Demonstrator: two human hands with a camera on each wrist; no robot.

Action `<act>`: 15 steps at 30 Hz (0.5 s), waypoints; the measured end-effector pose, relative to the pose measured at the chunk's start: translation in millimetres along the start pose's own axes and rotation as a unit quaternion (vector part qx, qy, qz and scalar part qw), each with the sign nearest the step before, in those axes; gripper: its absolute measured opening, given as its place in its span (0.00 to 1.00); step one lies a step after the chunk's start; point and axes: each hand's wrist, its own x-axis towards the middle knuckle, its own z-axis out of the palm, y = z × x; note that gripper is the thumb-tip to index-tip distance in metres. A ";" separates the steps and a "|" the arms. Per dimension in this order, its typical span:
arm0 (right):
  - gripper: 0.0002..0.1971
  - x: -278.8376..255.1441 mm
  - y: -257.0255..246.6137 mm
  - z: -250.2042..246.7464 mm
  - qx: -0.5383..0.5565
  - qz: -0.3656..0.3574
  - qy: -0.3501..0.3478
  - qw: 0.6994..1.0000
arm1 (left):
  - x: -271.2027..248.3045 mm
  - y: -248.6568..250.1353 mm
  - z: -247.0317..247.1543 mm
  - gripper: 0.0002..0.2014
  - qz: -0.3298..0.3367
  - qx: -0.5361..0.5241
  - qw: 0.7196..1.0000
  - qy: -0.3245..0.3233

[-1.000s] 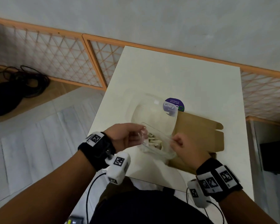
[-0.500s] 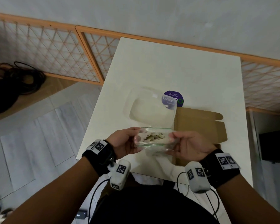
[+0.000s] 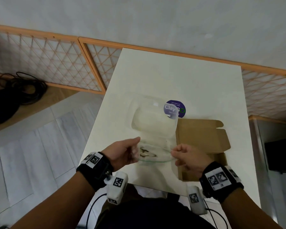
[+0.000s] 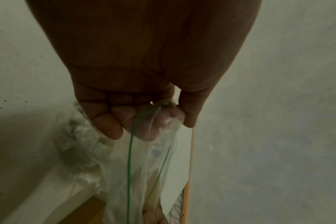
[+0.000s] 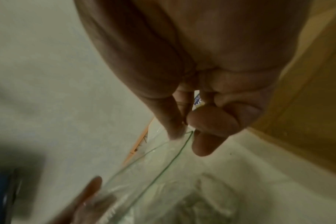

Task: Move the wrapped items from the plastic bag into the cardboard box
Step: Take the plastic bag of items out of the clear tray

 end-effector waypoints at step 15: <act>0.07 -8.3 -25.4 9.3 0.379 0.011 -0.140 0.915 | 4.2 -0.7 17.0 0.15 -0.015 -0.048 0.998 0.034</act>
